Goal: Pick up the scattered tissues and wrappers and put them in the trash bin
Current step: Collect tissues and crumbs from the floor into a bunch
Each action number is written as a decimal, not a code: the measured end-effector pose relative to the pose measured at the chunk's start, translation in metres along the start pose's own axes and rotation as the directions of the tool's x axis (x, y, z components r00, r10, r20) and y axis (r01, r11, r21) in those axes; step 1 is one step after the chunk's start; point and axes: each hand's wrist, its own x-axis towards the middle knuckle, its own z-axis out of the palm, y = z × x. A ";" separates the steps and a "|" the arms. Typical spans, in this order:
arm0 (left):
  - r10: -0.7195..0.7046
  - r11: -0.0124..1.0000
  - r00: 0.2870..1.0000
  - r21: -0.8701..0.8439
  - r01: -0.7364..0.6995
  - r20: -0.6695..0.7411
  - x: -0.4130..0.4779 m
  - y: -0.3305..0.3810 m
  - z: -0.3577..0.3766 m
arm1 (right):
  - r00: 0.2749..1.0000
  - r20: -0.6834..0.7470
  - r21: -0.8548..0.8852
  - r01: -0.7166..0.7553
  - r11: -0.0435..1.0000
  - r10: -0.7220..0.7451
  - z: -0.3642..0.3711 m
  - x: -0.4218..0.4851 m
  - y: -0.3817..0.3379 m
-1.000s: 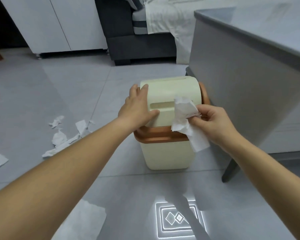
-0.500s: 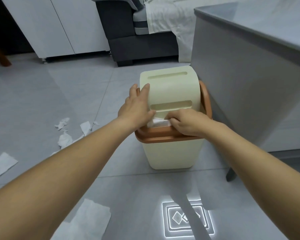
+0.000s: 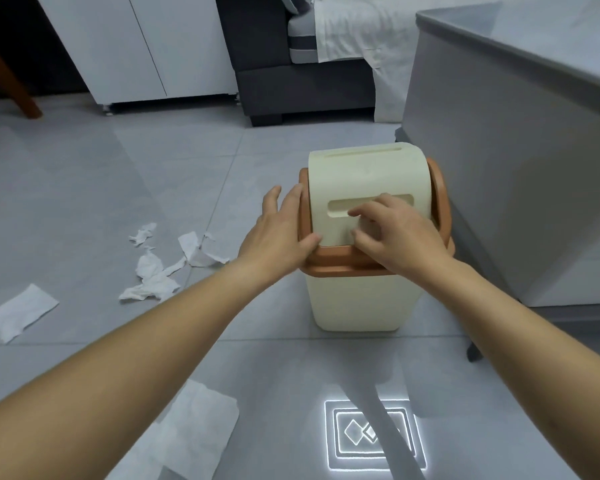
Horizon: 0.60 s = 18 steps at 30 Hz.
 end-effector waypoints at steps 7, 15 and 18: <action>0.020 0.999 0.980 0.026 -0.026 0.198 -0.115 -0.082 -0.016 | 0.991 -0.125 -0.065 0.036 0.997 -0.043 0.010 -0.006 -0.028; -0.379 0.925 0.886 0.114 0.361 0.269 -0.243 -0.215 -0.051 | 0.947 -0.091 -0.027 0.307 0.951 -0.308 0.072 -0.024 -0.118; -0.542 0.832 0.796 0.039 0.553 0.271 -0.286 -0.256 -0.043 | 0.870 0.174 0.020 0.465 0.885 -0.461 0.121 -0.048 -0.161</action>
